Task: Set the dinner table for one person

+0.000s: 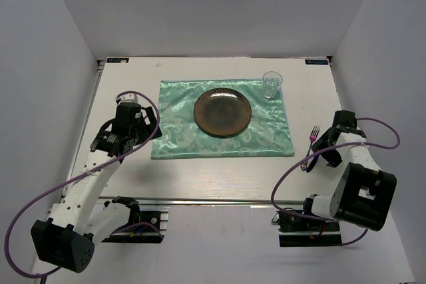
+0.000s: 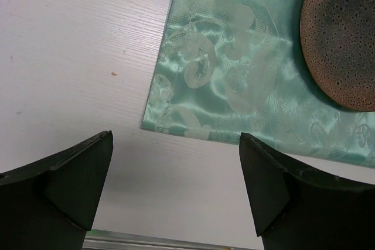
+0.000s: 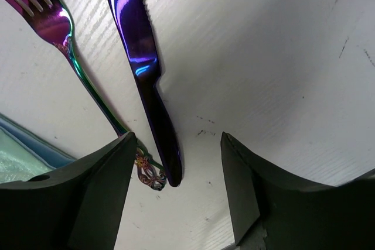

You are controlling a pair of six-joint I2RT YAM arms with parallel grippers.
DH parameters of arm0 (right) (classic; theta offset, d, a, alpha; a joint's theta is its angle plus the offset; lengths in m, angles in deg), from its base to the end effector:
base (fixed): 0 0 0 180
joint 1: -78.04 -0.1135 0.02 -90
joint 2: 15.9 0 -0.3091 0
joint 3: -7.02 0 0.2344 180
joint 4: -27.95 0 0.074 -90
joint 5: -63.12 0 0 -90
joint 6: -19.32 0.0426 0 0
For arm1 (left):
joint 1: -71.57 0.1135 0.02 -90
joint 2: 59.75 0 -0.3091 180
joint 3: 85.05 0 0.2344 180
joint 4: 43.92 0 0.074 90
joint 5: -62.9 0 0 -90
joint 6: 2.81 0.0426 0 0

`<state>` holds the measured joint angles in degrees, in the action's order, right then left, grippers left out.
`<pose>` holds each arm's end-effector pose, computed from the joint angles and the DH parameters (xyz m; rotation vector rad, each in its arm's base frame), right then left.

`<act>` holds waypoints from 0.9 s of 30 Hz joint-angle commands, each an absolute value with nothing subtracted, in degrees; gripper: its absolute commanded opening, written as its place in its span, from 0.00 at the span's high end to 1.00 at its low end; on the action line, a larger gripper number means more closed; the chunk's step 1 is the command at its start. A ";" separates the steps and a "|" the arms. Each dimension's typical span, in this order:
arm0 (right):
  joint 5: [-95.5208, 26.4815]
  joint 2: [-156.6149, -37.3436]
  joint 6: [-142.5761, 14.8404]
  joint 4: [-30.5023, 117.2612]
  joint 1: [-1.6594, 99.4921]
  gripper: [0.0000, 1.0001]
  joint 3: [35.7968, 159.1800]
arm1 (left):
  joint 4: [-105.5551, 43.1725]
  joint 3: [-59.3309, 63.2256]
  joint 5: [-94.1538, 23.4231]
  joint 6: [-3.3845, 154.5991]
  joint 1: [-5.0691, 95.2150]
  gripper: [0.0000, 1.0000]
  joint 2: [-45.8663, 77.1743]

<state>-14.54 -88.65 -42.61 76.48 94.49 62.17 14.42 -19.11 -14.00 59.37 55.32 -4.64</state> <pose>0.1878 -0.0650 0.2321 1.0787 2.4728 -0.2324 0.1481 -0.0331 0.3259 -0.3444 2.3489 -0.0935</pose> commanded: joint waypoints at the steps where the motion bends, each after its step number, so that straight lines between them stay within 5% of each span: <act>1: -12.29 -90.86 -43.61 76.79 94.48 0.35 66.06 | 14.33 -18.89 -14.89 60.12 55.05 0.02 -5.88; 20: -14.14 -99.74 -44.93 72.23 92.28 0.40 64.13 | 14.15 -18.72 -16.73 60.82 55.05 0.02 -5.00; 24: -13.25 -101.85 -44.40 72.76 91.93 0.49 63.96 | 14.24 -18.63 -16.56 60.82 55.05 0.02 -4.91; 27: -13.96 -102.56 -43.88 71.97 91.93 0.68 62.73 | 14.24 -18.63 -16.38 60.73 55.05 0.02 -5.08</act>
<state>-15.28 -99.53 -44.22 72.35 92.00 64.95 14.40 -19.11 -15.97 60.20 55.30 -4.55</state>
